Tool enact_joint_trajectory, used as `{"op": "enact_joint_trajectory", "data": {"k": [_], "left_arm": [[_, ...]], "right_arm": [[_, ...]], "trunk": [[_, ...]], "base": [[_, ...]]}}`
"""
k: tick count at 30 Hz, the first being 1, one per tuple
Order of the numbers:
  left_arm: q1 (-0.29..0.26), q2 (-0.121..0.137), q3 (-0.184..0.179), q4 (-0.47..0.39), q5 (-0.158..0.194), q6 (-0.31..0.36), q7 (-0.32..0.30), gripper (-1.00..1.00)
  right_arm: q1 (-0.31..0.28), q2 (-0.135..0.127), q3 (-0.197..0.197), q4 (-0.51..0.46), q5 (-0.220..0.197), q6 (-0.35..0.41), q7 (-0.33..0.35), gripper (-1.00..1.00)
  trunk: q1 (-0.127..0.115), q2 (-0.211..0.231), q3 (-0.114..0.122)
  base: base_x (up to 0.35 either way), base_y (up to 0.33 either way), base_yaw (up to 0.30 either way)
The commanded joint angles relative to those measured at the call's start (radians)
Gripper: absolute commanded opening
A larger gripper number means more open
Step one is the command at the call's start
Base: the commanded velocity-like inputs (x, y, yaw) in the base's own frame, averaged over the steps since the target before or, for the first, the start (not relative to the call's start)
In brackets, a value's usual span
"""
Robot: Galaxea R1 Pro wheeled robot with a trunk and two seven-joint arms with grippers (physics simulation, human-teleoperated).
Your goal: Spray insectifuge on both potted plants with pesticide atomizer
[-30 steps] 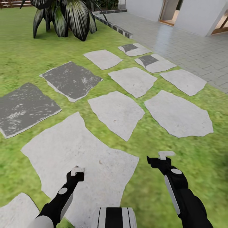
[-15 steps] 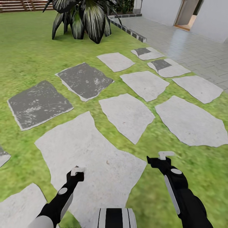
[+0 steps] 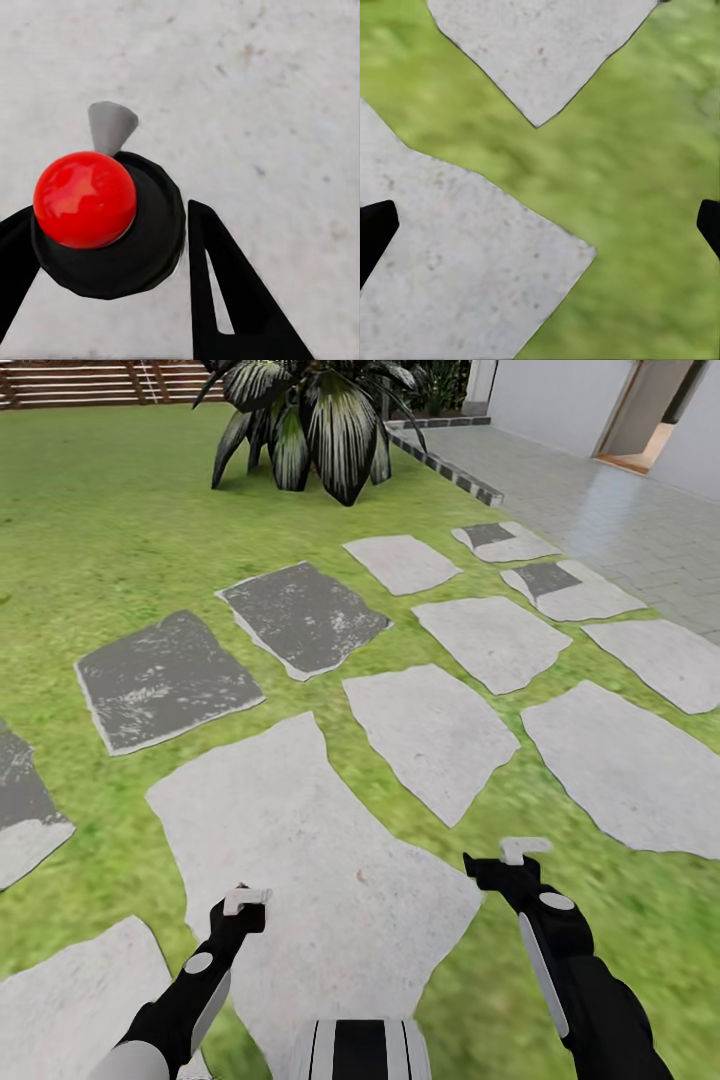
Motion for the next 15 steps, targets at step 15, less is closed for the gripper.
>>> {"op": "enact_joint_trajectory", "data": {"k": [15], "left_arm": [[-0.001, 0.000, 0.000, 0.001, 0.000, -0.003, -0.003, -1.00]], "right_arm": [[0.000, 0.000, 0.000, -0.001, 0.004, 0.005, 0.000, 1.00]], "trunk": [[0.000, 0.000, 0.018]], "base": [[0.000, 0.000, 0.203]]}}
